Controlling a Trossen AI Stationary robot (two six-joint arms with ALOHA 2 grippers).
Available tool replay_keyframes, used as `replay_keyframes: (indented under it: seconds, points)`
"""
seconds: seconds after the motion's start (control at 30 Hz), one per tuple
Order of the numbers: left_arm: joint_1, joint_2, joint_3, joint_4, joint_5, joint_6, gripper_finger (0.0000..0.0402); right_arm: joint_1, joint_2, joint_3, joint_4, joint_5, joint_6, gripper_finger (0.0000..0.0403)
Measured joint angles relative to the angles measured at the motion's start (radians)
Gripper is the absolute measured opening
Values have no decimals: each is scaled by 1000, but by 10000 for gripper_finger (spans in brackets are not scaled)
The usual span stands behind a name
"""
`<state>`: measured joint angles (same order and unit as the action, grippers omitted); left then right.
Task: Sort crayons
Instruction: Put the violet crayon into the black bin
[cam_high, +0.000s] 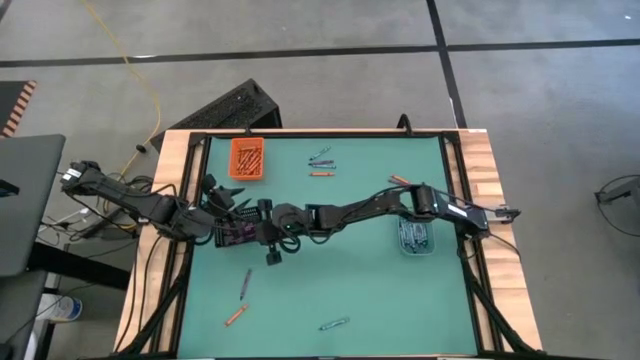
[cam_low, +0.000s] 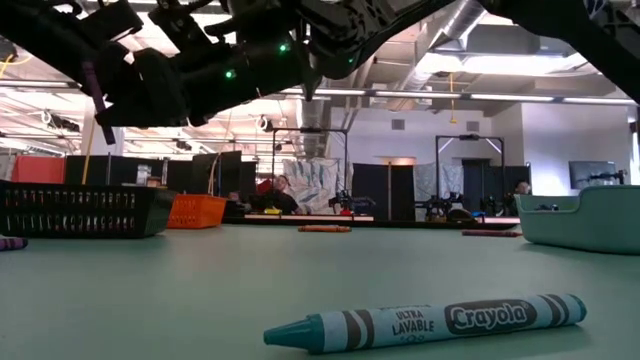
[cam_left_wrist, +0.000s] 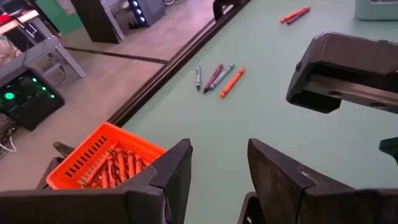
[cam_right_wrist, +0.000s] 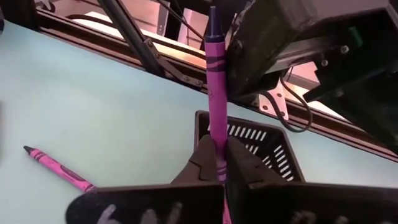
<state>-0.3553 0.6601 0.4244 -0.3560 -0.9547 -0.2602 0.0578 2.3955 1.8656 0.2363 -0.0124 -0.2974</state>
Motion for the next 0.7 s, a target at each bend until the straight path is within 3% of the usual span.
replay_keyframes:
  seconds: [0.3,0.53,0.7]
  points:
    - [0,0,0,-16,-1,1,148,-16,0,0,-19,23,22,23]
    - [9,0,0,-54,-169,21,148,-63,0,0,-57,26,120,19]
    - [61,0,0,-43,-156,34,148,-84,0,0,-118,18,190,24]
